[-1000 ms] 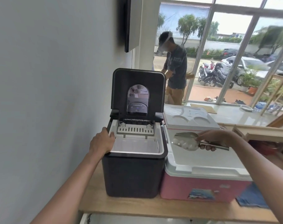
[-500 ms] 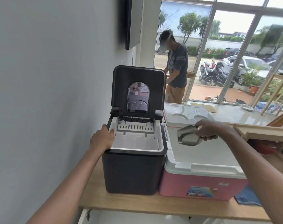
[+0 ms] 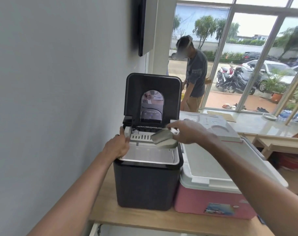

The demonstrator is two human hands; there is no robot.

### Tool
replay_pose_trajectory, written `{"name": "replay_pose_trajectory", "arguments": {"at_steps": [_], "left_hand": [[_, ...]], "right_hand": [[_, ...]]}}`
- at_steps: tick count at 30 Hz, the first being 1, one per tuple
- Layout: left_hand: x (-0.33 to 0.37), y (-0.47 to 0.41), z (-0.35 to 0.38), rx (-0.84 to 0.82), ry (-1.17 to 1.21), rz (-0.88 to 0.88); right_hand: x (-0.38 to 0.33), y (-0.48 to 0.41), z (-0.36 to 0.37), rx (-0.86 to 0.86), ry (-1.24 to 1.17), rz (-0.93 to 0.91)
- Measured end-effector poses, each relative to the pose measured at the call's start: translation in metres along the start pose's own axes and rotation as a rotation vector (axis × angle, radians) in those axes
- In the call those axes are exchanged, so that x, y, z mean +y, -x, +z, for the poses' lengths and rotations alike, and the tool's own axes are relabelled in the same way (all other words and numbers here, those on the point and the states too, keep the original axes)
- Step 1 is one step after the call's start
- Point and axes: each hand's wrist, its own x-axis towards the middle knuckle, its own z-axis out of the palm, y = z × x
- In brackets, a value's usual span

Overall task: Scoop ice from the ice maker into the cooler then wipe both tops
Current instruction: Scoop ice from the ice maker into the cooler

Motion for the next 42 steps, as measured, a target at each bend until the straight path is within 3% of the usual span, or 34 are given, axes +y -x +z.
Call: {"name": "replay_pose_trajectory", "arguments": {"at_steps": [4,8,12,17,20,23,27,30,35,42], "left_hand": [[0.001,0.000,0.004,0.047,0.052,-0.037],[0.002,0.004,0.006,0.118,0.039,-0.059],[0.002,0.004,0.008,0.138,0.041,-0.052],[0.000,0.005,0.008,0.139,0.070,-0.047],[0.001,0.006,0.008,0.144,0.089,-0.047],[0.000,0.006,0.010,0.146,0.087,-0.053],[0.000,0.005,0.011,0.141,0.083,-0.060],[0.000,0.004,0.010,0.137,0.090,-0.055],[-0.002,0.001,0.012,0.138,0.098,-0.061],[-0.004,0.000,0.015,0.141,0.107,-0.058]], "right_hand": [[-0.036,-0.011,0.033,-0.066,0.251,-0.150],[-0.061,-0.022,0.060,-0.153,0.547,-0.196],[-0.070,-0.029,0.076,-0.186,0.664,-0.194],[-0.073,-0.032,0.067,-0.289,0.594,-0.186],[-0.074,-0.031,0.054,-0.477,0.502,-0.128],[-0.068,-0.038,0.053,-0.645,0.329,-0.031],[-0.058,-0.045,0.059,-0.743,0.066,0.131],[-0.058,-0.049,0.058,-0.748,0.070,0.186],[-0.064,-0.052,0.040,-0.690,0.274,0.203],[-0.069,-0.065,0.067,-1.037,0.060,0.312]]}}
